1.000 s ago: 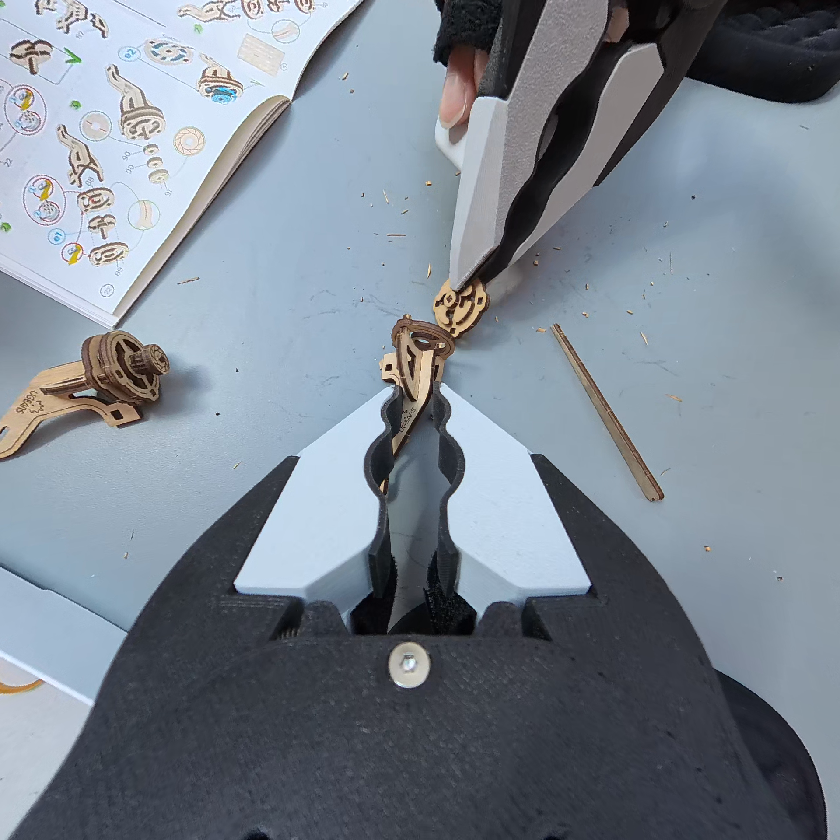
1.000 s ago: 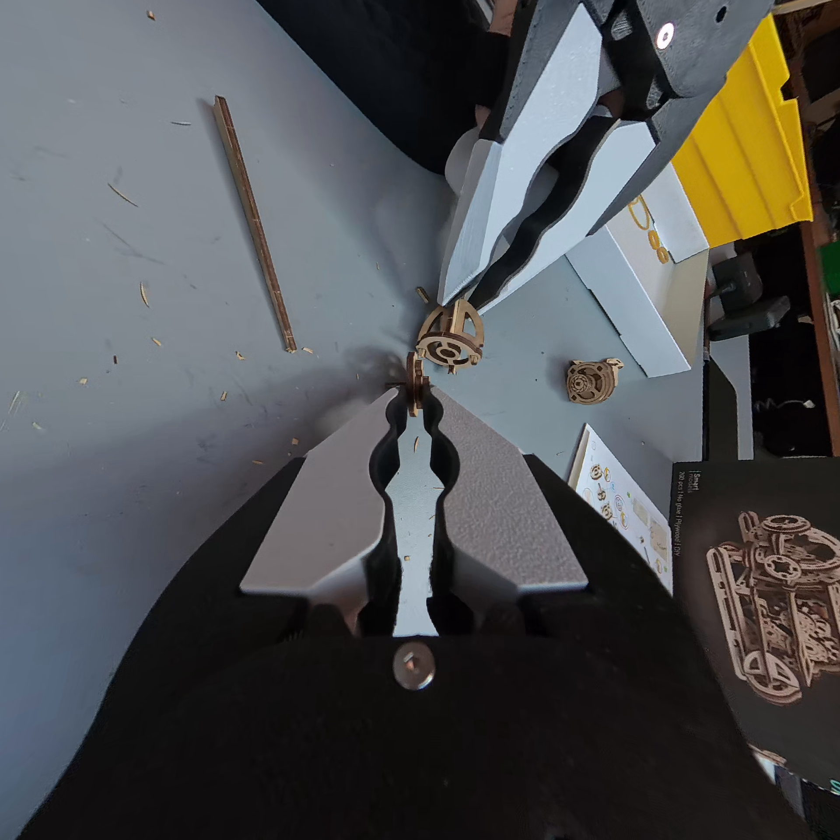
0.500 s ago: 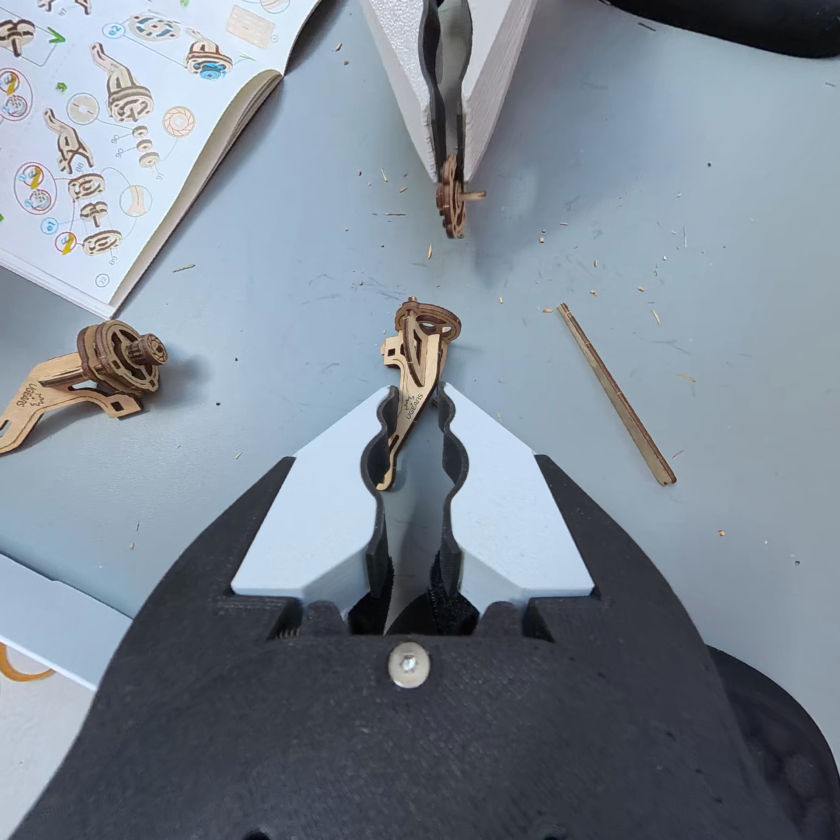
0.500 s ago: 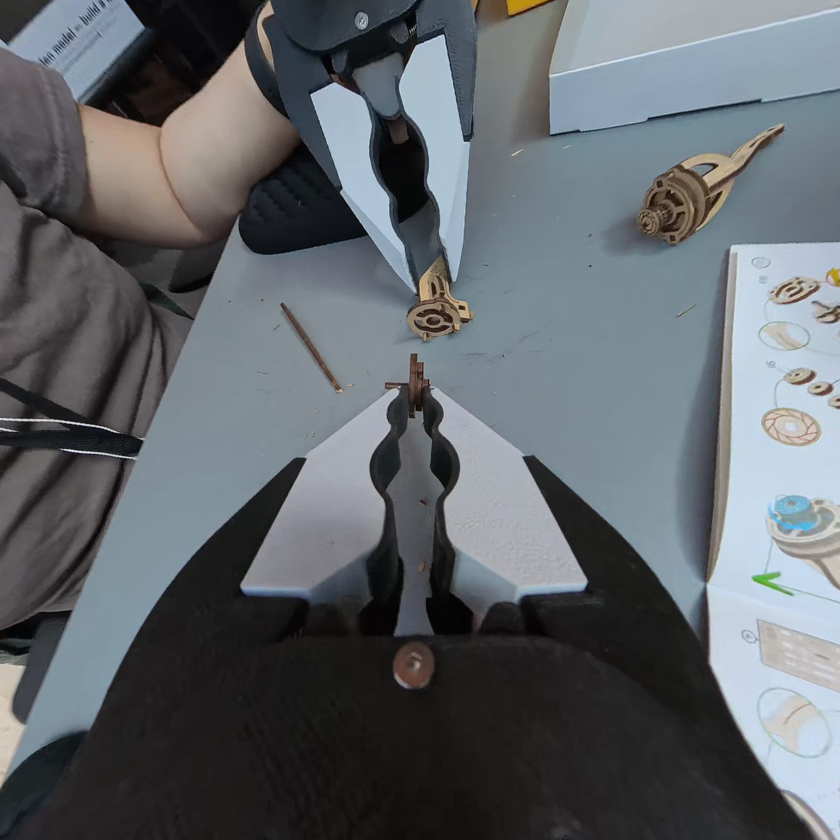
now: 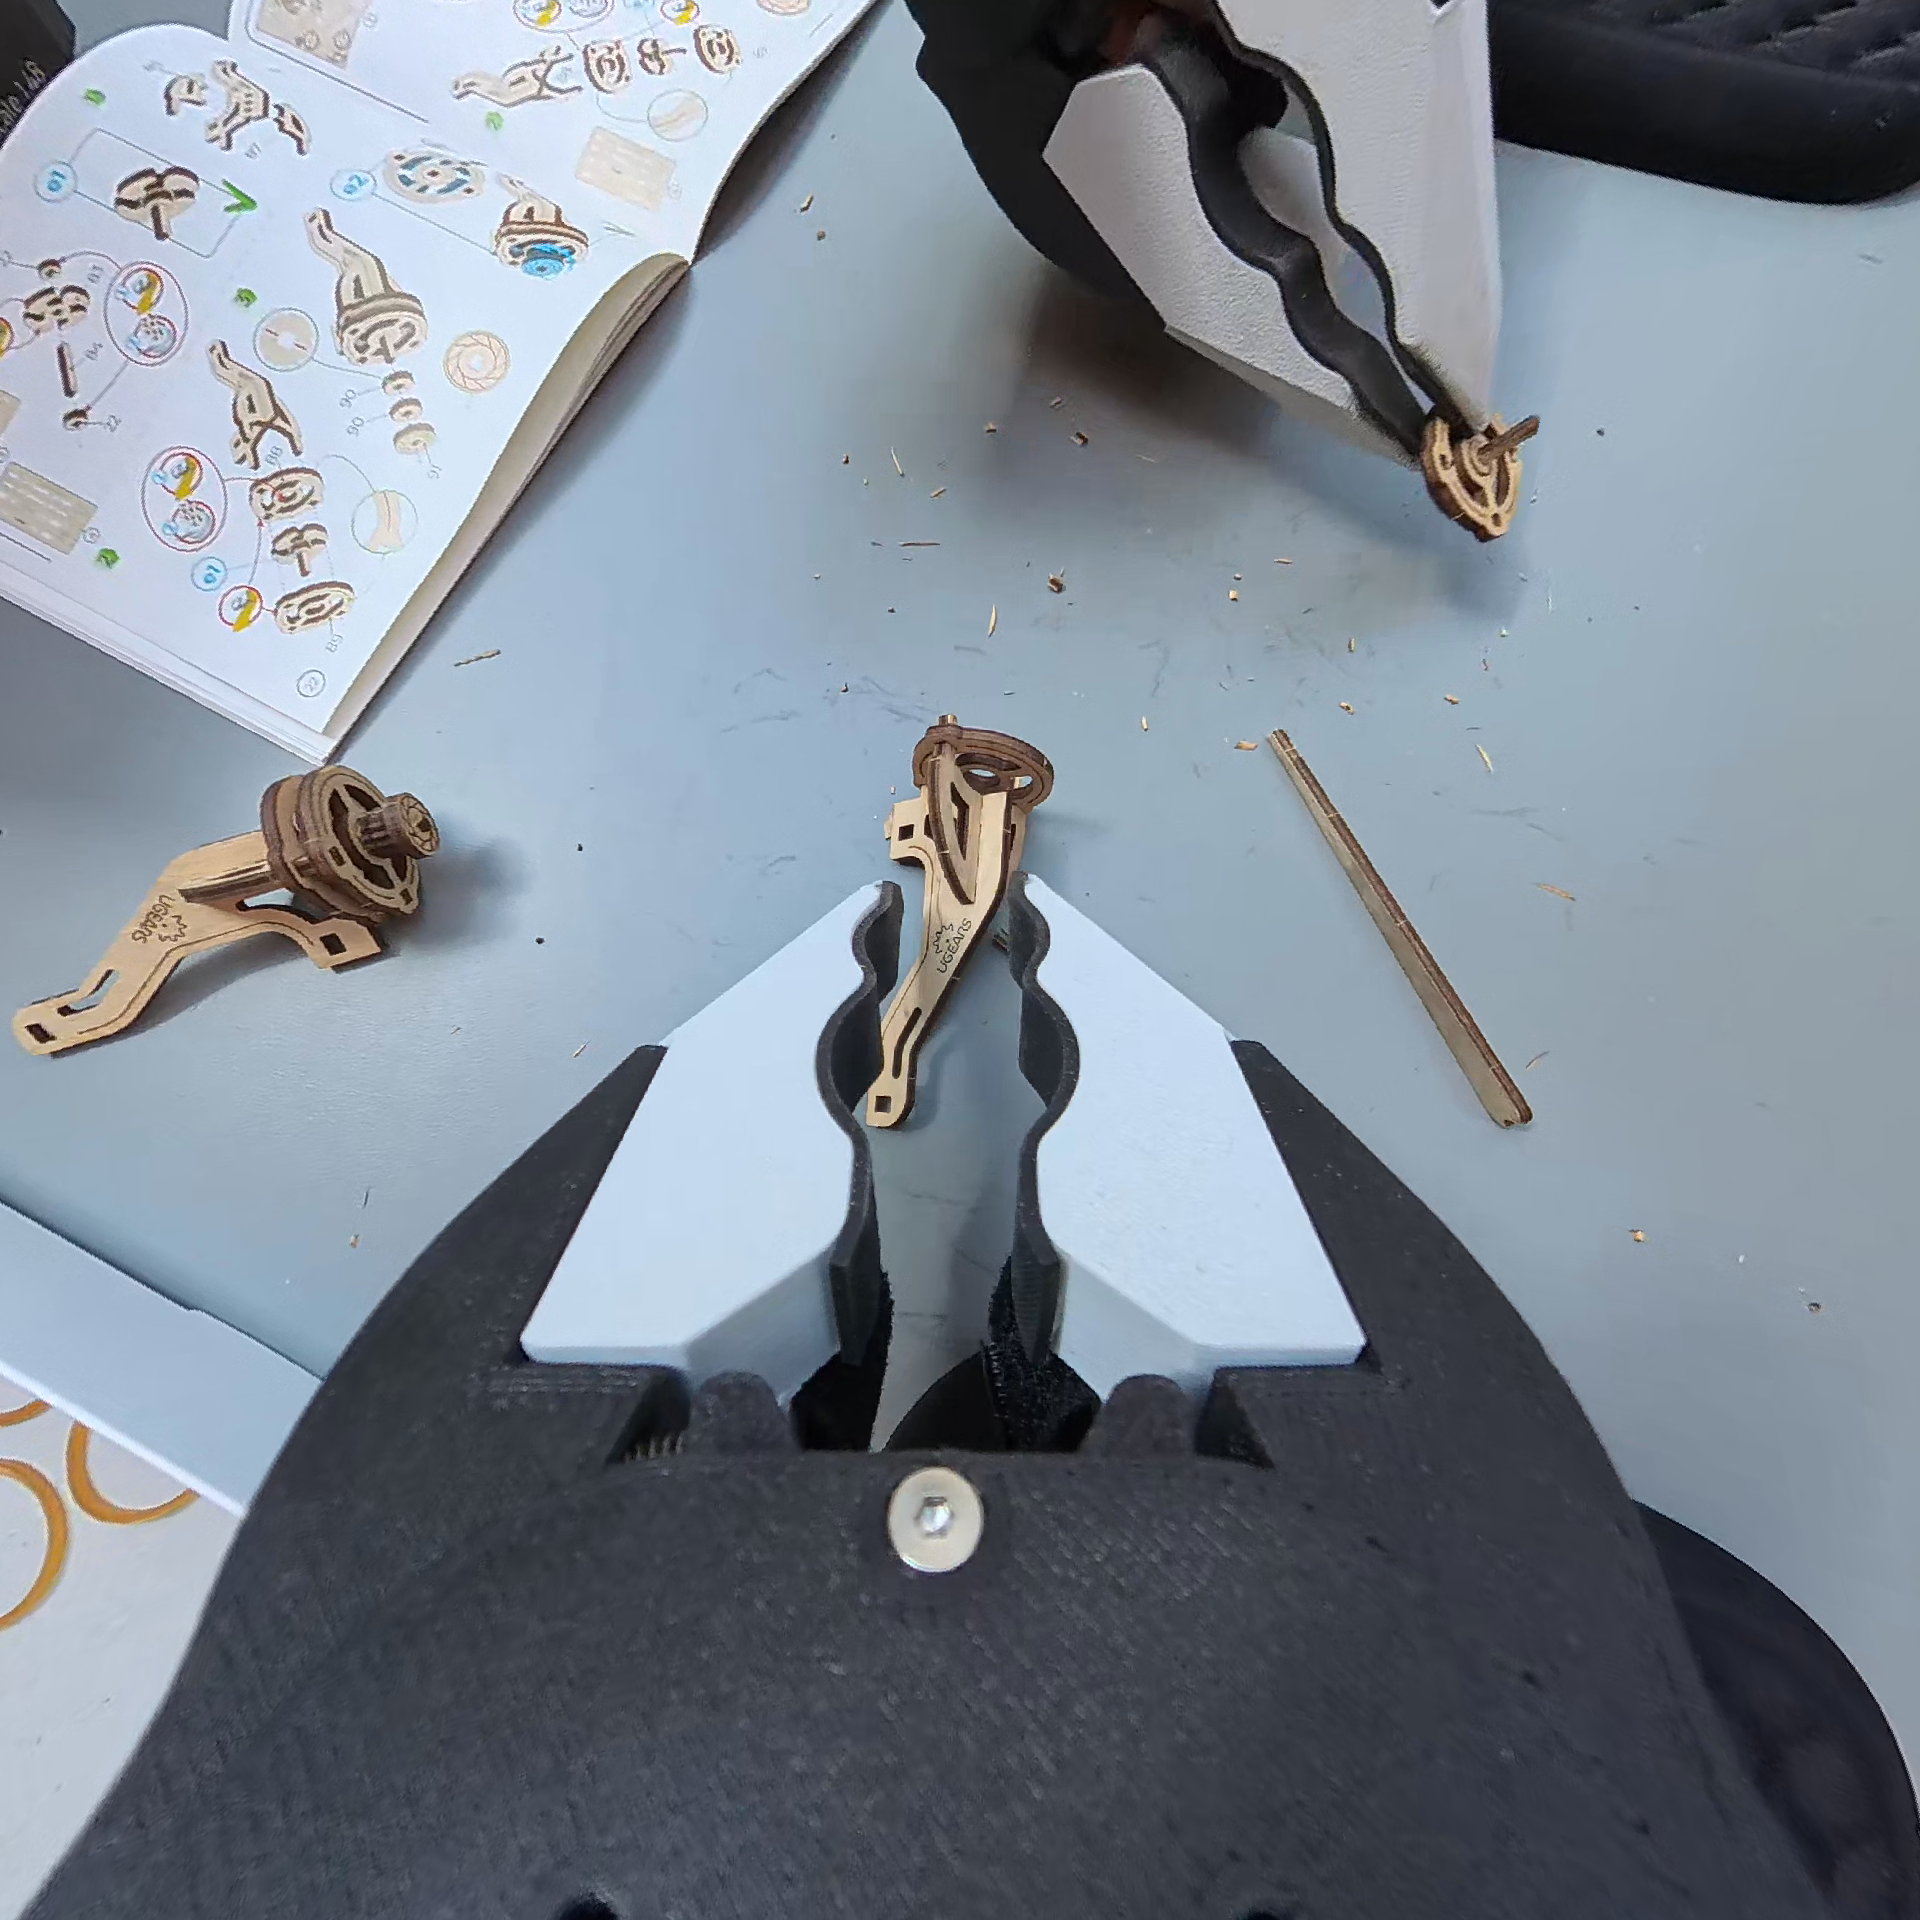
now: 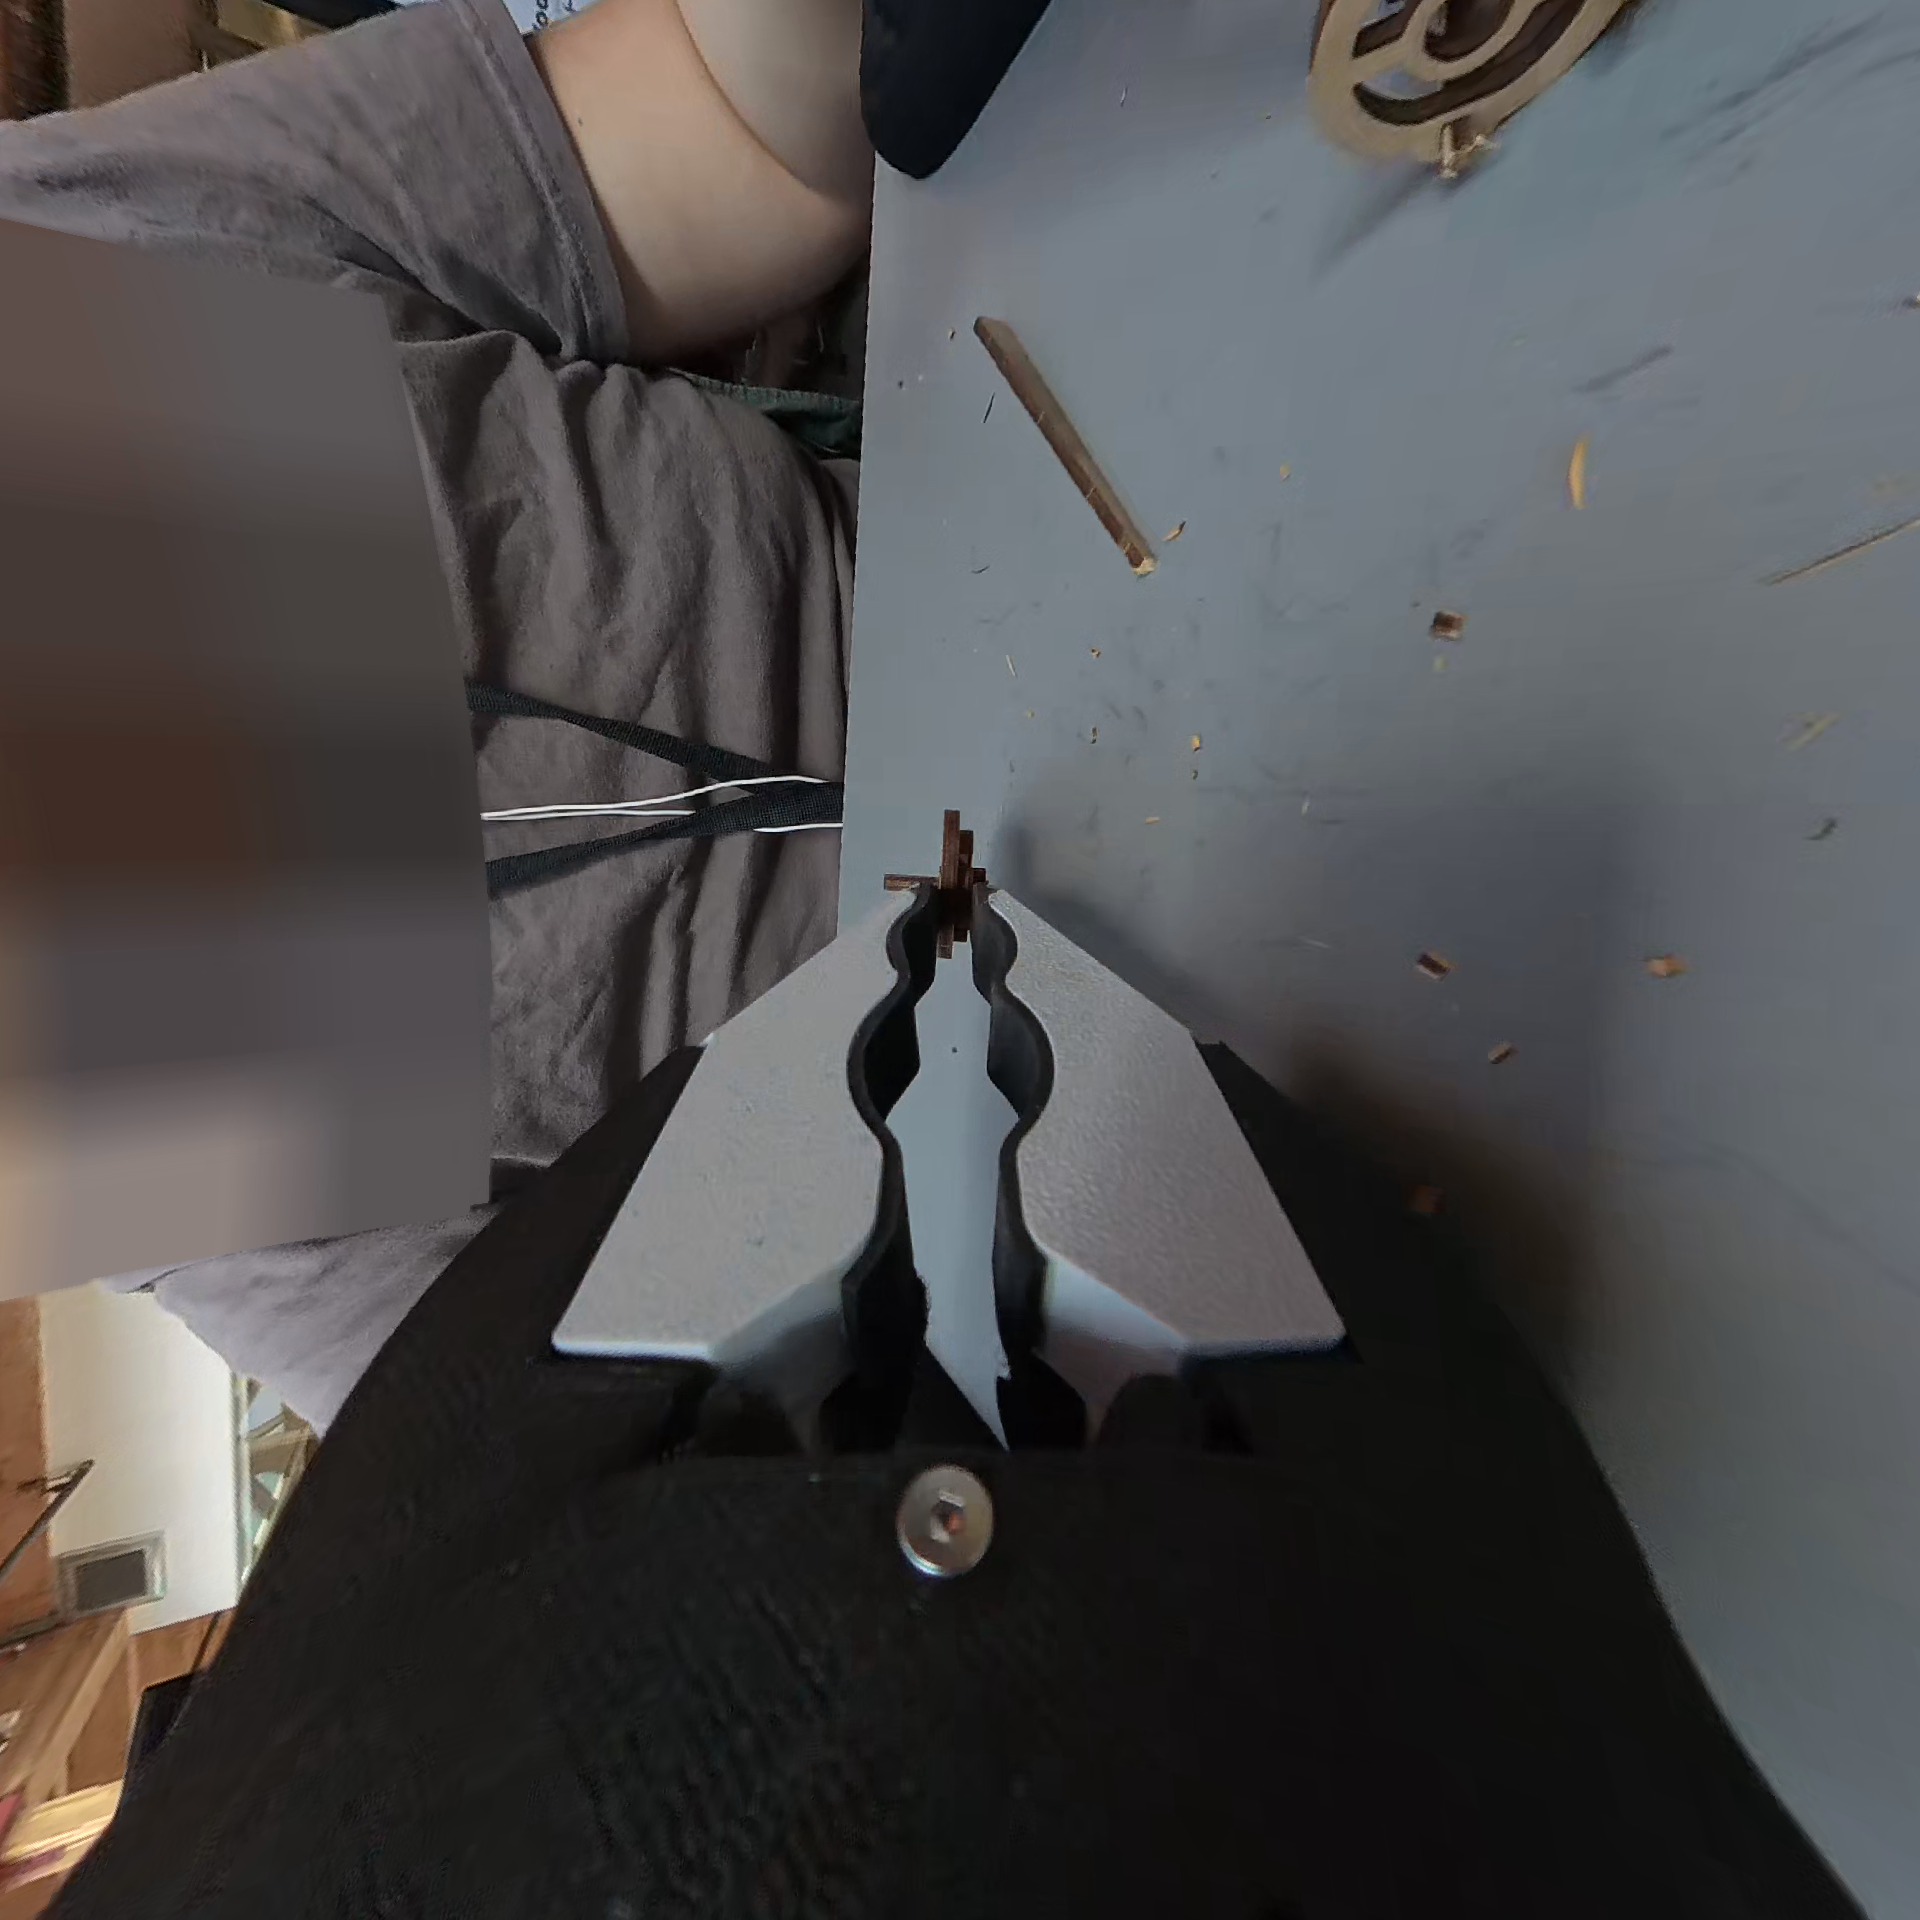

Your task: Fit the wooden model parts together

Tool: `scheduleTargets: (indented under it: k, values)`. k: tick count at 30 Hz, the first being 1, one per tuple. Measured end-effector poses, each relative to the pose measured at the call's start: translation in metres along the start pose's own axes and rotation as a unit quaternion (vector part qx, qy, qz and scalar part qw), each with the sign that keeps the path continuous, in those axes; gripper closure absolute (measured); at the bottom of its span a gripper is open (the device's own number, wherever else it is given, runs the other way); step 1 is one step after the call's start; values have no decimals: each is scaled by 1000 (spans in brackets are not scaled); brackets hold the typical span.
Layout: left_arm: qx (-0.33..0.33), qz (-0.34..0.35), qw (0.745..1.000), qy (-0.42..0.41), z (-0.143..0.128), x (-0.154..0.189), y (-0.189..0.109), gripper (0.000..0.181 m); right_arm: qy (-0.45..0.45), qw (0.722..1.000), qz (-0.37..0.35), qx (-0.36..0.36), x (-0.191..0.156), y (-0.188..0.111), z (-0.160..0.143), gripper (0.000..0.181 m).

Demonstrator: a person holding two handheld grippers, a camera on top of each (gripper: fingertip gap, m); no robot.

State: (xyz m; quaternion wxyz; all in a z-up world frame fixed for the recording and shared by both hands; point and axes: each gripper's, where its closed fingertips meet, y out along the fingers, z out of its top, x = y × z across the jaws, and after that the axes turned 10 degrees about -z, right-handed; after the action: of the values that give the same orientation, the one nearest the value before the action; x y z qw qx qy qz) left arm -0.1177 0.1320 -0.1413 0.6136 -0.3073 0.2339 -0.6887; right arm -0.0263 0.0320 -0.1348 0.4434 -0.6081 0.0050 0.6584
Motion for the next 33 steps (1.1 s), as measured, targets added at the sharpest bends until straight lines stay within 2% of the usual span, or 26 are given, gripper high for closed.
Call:
scheduleTargets:
  k: [5, 6, 10, 19, 23, 26, 27, 29, 30, 33]
  values:
    - [-8, 1, 1000, 6, -1, 2, 1, 163, 23, 999, -20, -27, 16, -13, -22, 177]
    - [-4, 1, 1000, 7, 1, 2, 0, 162, 33, 998, -36, -24, 25, -15, -24, 177]
    - [14, 7, 1000, 11, 8, 3, -5, 161, 59, 998, -20, -30, 26, -15, -24, 177]
    - [20, 3, 1000, 14, 10, 5, -7, 163, -5, 997, -82, -5, 32, -25, -16, 167]
    - [21, 4, 1000, 17, 11, 5, -8, 163, -44, 993, -111, 23, 34, -34, -10, 155]
    - [30, 6, 999, 20, 14, 6, -11, 163, -96, 983, -140, 66, 27, -41, 0, 157]
    - [34, 7, 999, 22, 16, 6, -12, 163, -115, 978, -149, 88, 22, -43, 4, 158]
    - [45, 12, 999, 24, 20, 6, -16, 163, -180, 955, -188, 142, 15, -47, 10, 172]
    - [51, 12, 998, 26, 22, 7, -18, 163, -217, 936, -222, 164, 14, -48, 10, 170]
    - [74, 13, 997, 32, 31, 9, -24, 163, -265, 881, -299, 255, 0, -49, 1, 149]
